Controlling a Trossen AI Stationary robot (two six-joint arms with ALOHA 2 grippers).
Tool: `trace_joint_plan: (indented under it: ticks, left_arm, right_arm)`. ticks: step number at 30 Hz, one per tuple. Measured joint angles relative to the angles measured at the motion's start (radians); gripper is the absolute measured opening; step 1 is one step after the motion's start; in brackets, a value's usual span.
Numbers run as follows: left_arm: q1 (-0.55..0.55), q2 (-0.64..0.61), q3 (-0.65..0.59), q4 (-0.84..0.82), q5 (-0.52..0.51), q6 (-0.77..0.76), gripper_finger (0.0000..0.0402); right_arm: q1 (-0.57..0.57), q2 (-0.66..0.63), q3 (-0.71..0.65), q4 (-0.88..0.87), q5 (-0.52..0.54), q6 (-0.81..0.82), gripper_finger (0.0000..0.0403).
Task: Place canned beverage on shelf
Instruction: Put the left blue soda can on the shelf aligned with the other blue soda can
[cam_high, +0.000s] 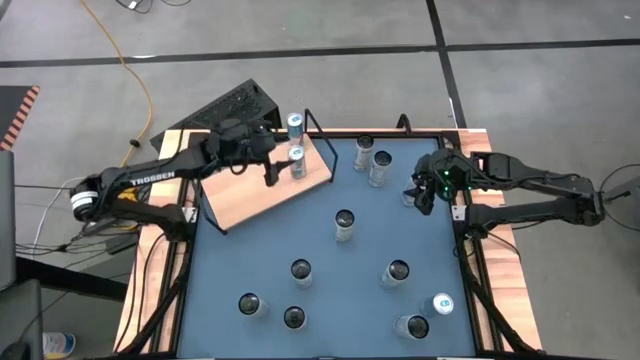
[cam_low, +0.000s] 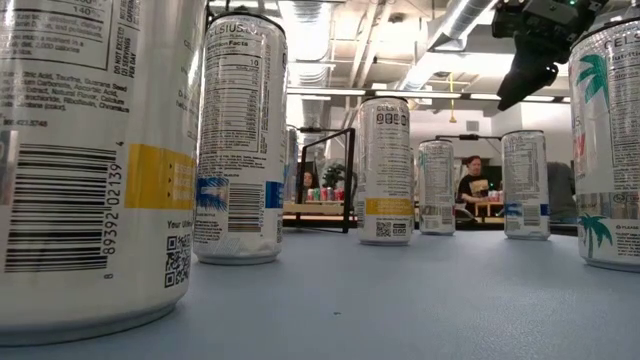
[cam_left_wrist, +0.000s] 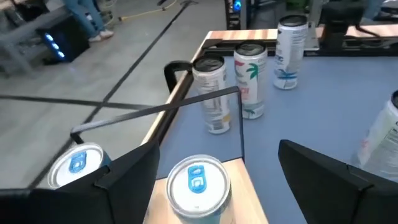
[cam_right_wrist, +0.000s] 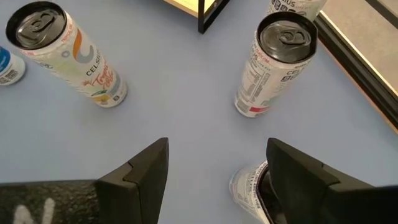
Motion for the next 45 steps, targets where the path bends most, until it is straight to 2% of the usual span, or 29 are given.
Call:
trace_joint_plan:
  ticks: [4,10,17,37,45]
  left_arm:
    - [0.025,0.007,0.000,-0.011,0.051,-0.009,0.0316]
    - [0.026,0.087,0.002,-0.007,0.055,0.011,0.0316]
    - [0.026,0.161,0.001,0.016,0.003,0.026,0.0316]
    - [0.010,0.129,0.009,0.030,-0.087,0.035,0.0316]
    - [0.014,0.141,-0.044,0.091,-0.094,0.036,0.0316]
  right_arm:
    - [0.000,0.000,0.000,0.012,0.002,0.000,0.0255]
    - [0.000,0.000,0.000,0.013,0.005,0.001,0.0255]
    - [0.001,0.000,0.000,0.011,0.005,0.011,0.0255]
    - [0.001,0.000,0.000,0.011,0.007,0.009,0.0255]
    - [0.000,0.000,0.000,0.011,0.007,0.005,0.0255]
